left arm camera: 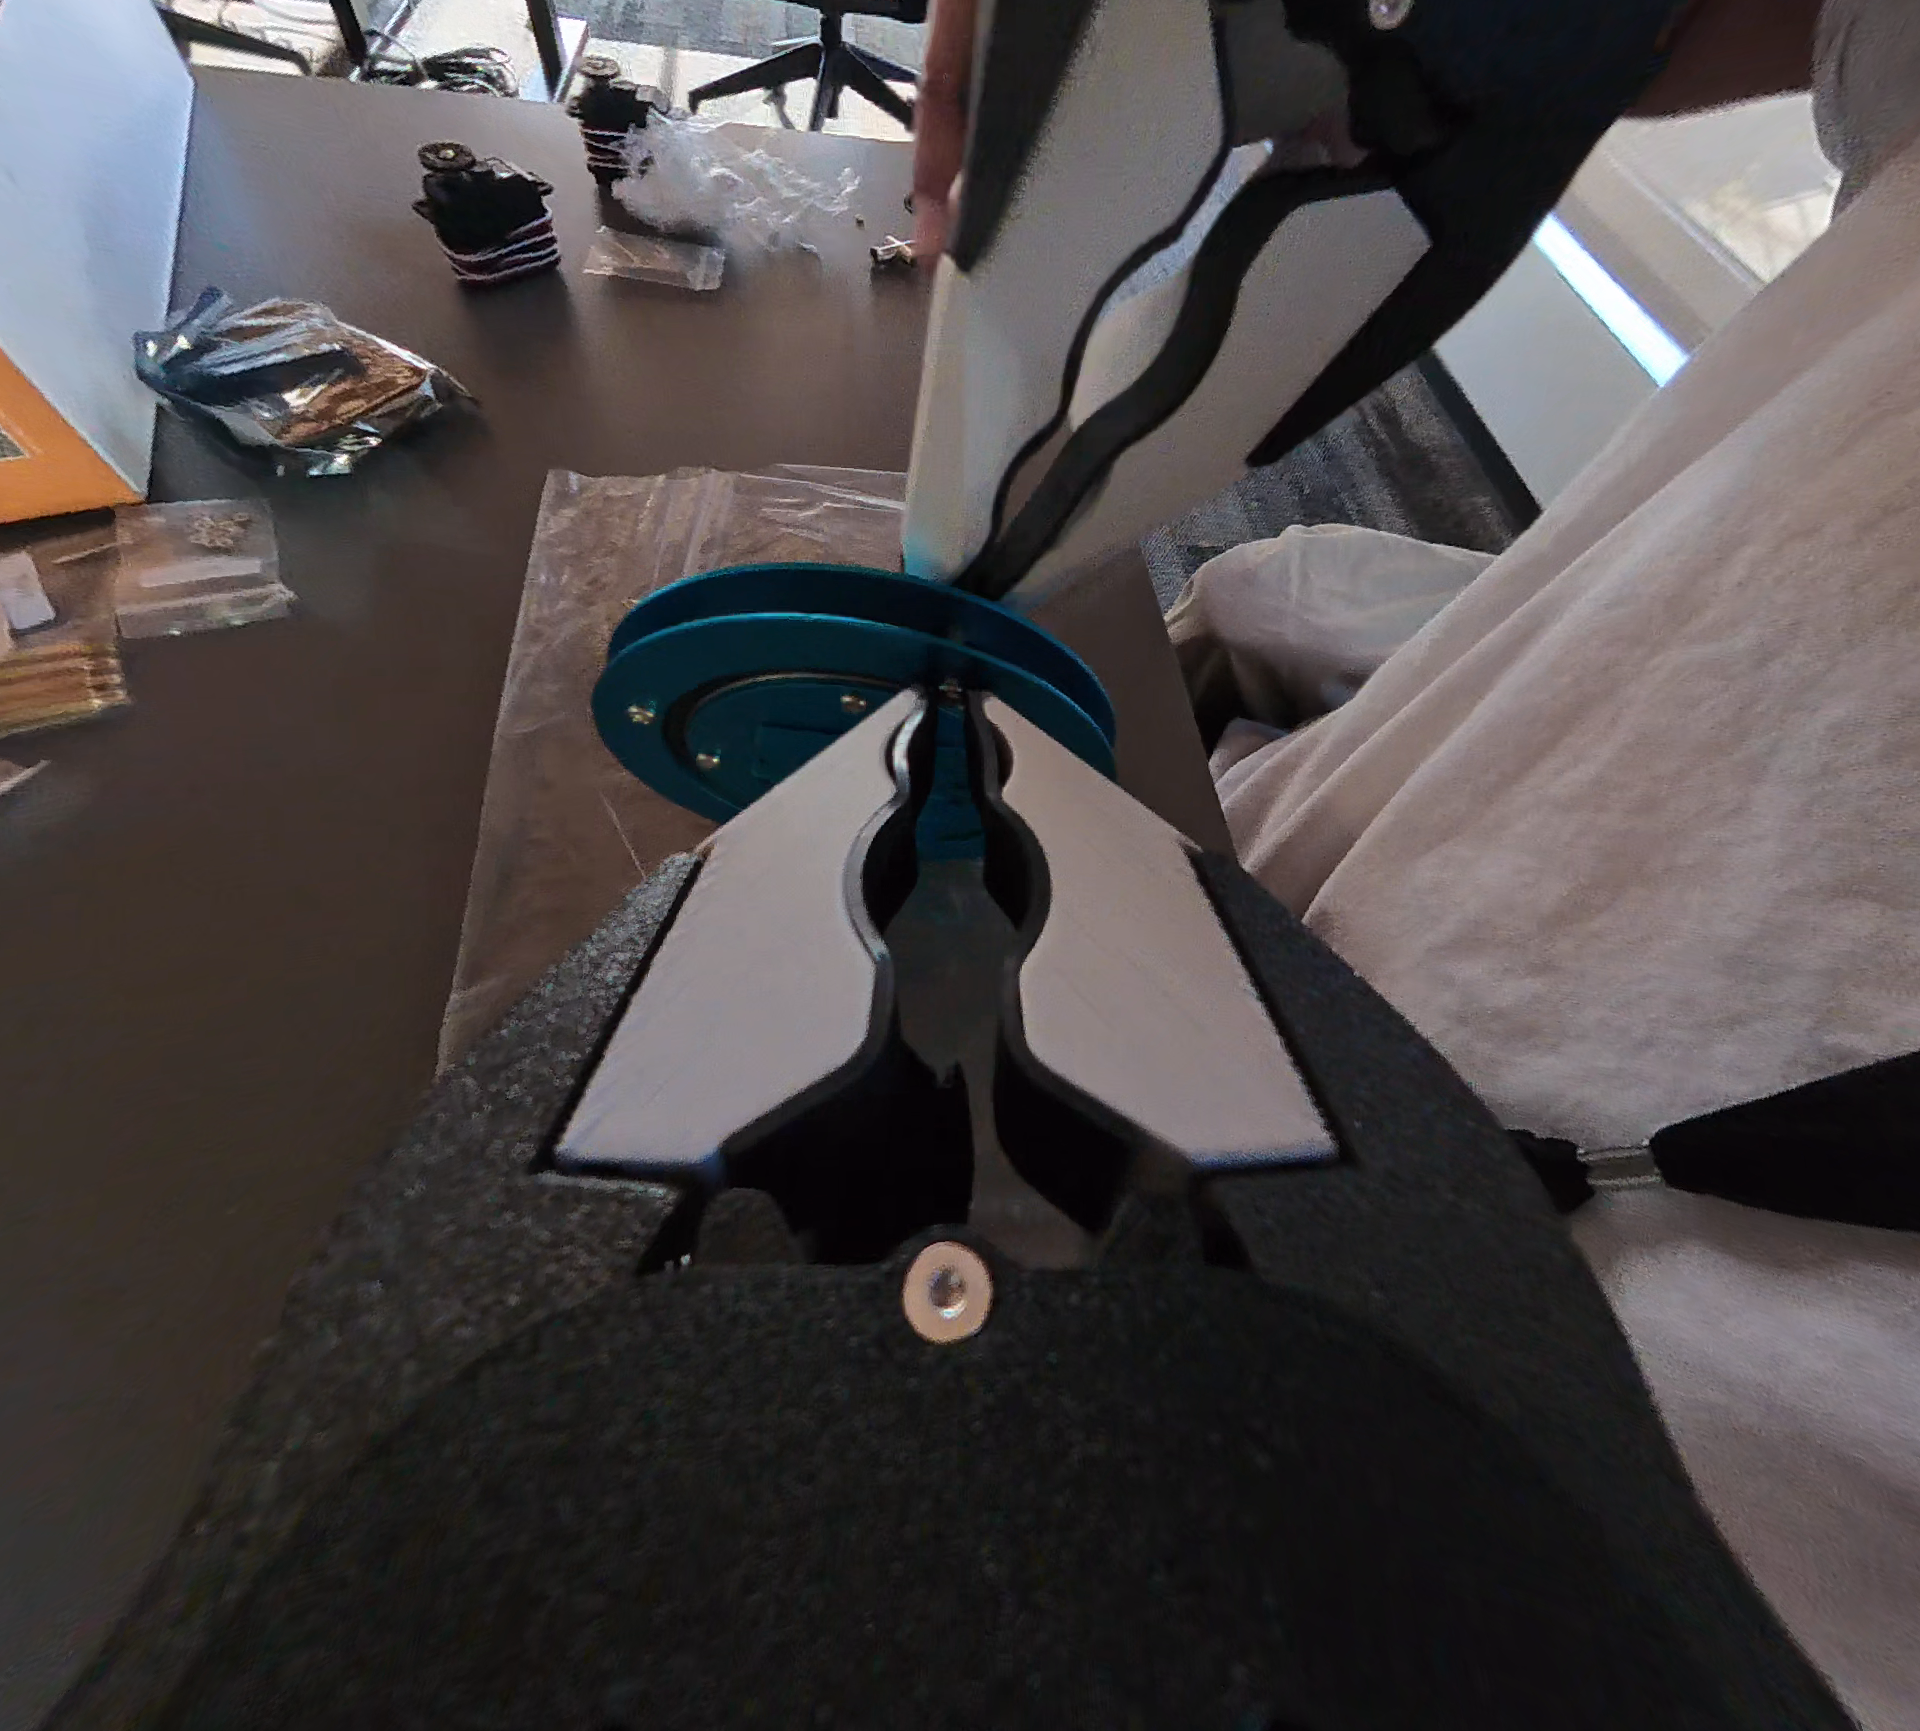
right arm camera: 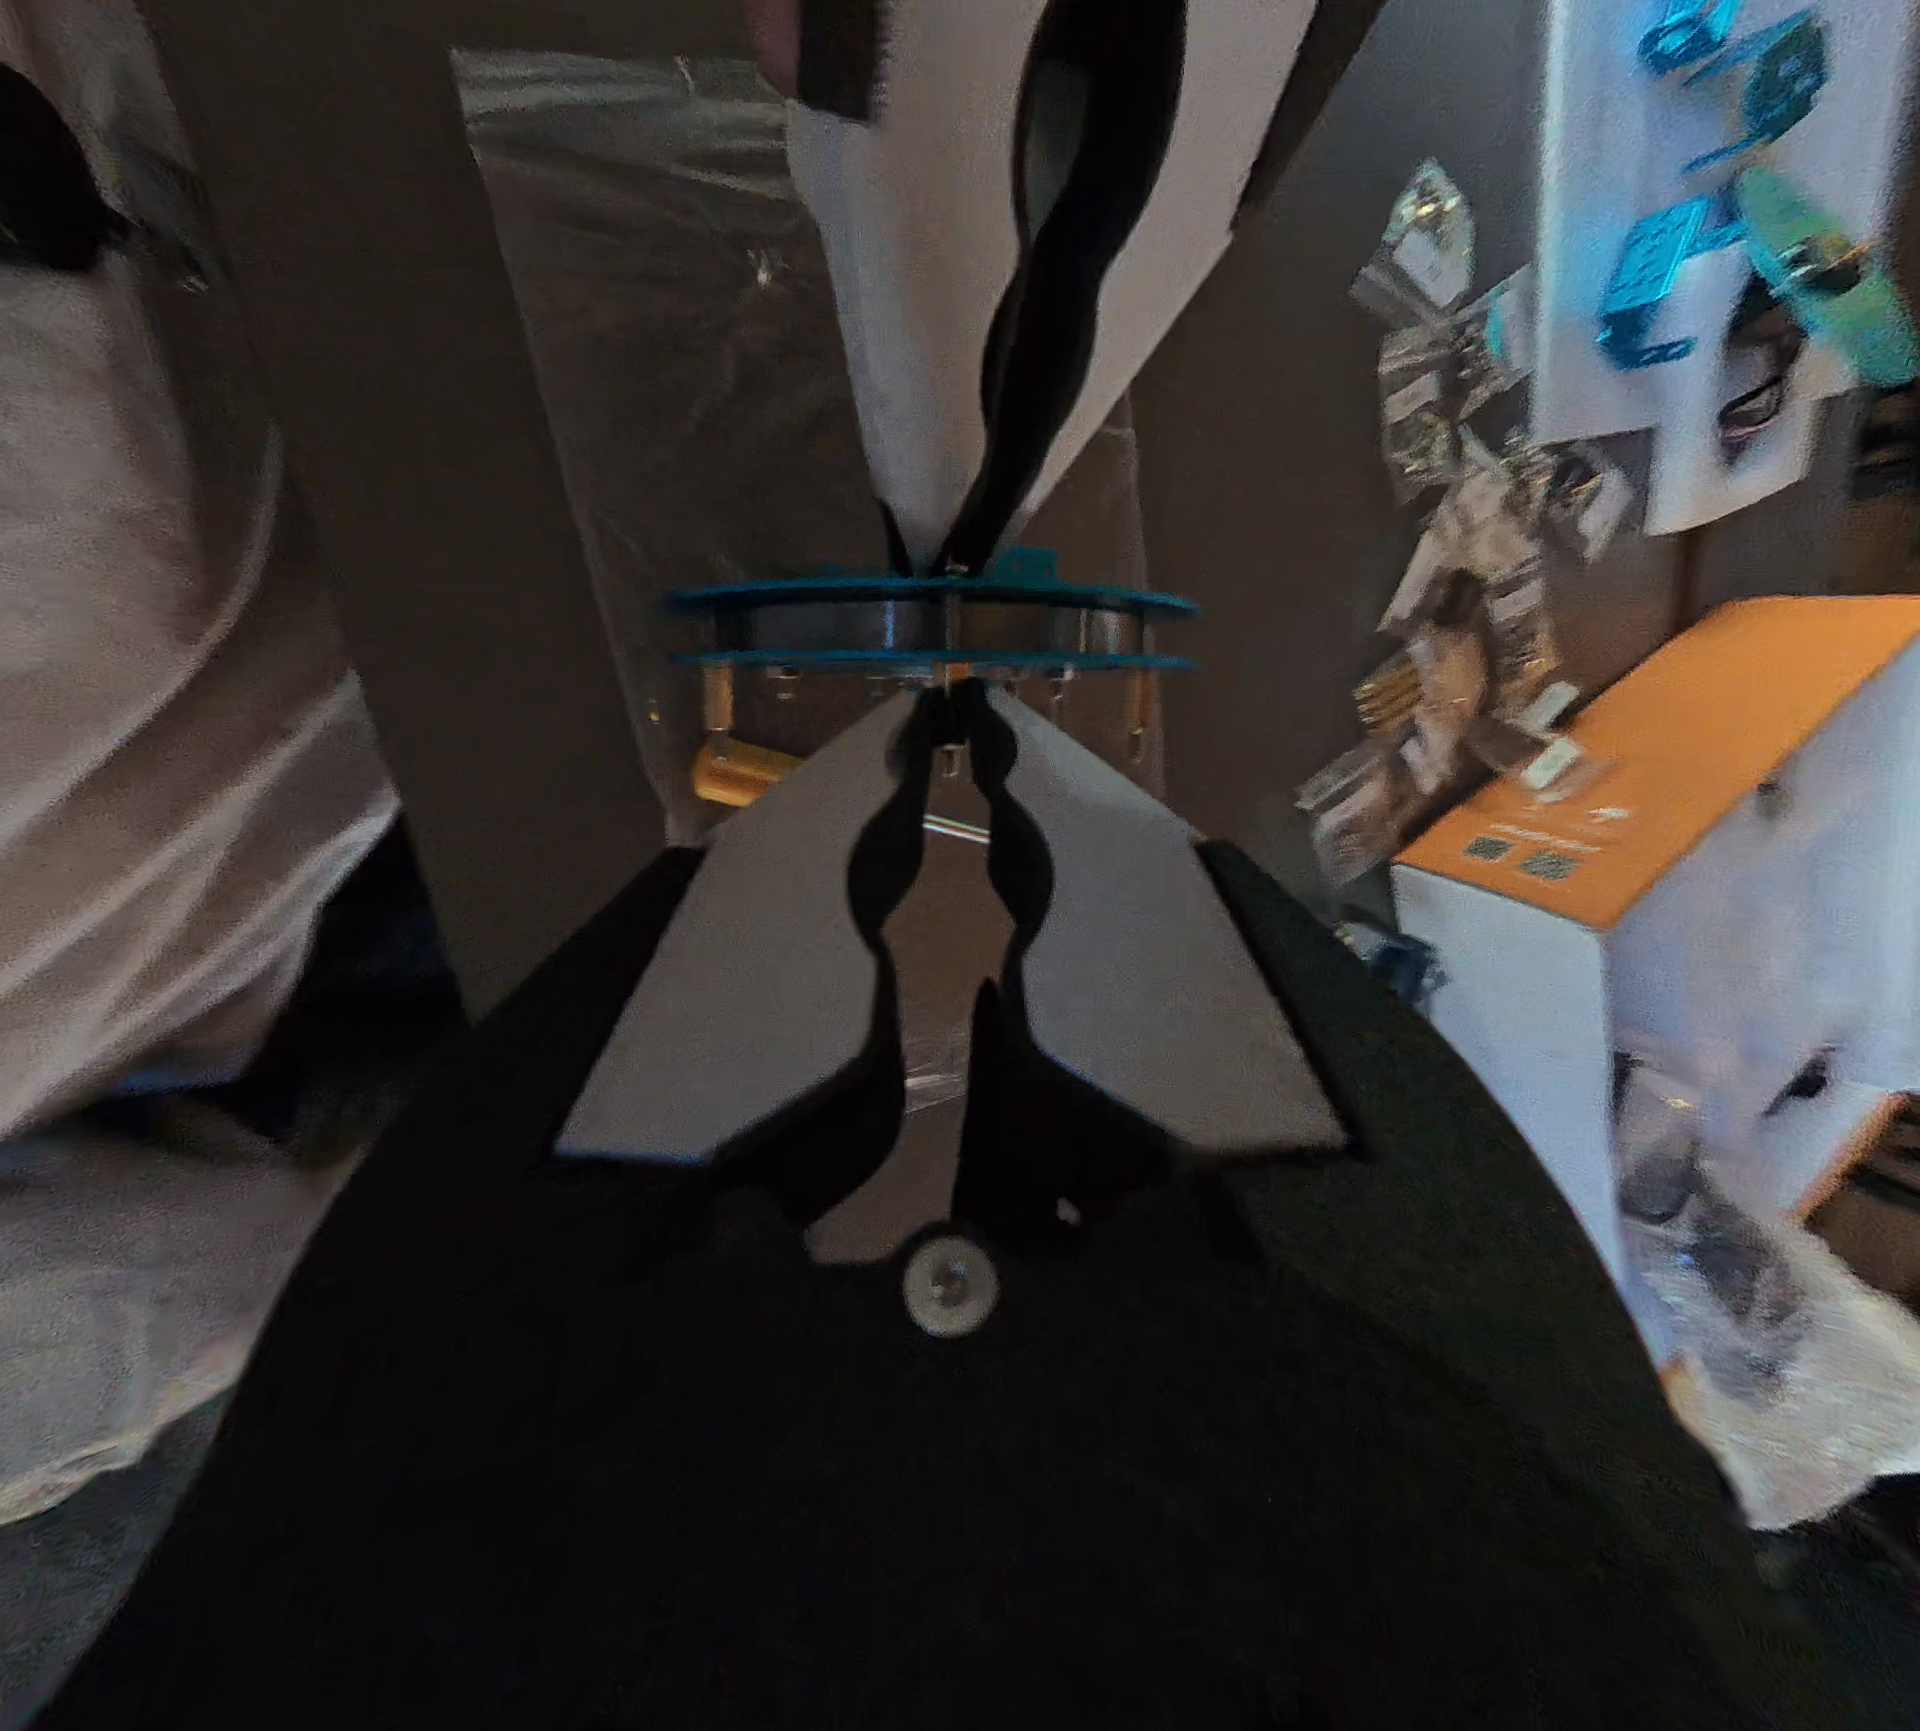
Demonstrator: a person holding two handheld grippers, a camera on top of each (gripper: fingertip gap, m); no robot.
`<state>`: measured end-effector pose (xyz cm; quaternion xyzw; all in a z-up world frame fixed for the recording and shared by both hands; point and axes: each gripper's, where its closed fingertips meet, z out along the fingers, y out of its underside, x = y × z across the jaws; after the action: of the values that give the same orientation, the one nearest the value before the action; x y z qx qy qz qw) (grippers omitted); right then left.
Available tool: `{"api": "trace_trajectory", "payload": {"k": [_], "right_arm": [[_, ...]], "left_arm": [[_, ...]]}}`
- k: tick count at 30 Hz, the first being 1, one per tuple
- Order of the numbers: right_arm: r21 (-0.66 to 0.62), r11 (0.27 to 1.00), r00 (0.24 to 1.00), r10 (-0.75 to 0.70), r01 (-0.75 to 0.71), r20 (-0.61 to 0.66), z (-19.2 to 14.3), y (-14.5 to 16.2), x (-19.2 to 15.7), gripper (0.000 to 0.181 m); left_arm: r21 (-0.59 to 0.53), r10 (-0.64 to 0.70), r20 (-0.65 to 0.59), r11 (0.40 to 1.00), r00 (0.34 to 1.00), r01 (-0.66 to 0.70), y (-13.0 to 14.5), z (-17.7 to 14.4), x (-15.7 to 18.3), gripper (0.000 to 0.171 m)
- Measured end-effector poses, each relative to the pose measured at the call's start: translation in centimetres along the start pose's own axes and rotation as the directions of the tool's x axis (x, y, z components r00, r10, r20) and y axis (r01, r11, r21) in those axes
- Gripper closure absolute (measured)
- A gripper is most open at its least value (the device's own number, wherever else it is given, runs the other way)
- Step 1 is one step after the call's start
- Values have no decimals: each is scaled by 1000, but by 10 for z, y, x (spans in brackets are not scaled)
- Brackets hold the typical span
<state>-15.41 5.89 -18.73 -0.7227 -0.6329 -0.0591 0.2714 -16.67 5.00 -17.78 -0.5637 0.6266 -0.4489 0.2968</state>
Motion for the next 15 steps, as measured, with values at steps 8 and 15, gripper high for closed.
{"api": "trace_trajectory", "payload": {"k": [8,15], "right_arm": [[-145,844,606,479,-516,634,-4,-4,-19,179],[-323,610,86,544,-724,835,-10,-10,-19,177]], "left_arm": [[-133,622,280,779,731,-612,0,4,2,169],[-115,573,283,816,769,-566,-1,3,-3,168]]}}
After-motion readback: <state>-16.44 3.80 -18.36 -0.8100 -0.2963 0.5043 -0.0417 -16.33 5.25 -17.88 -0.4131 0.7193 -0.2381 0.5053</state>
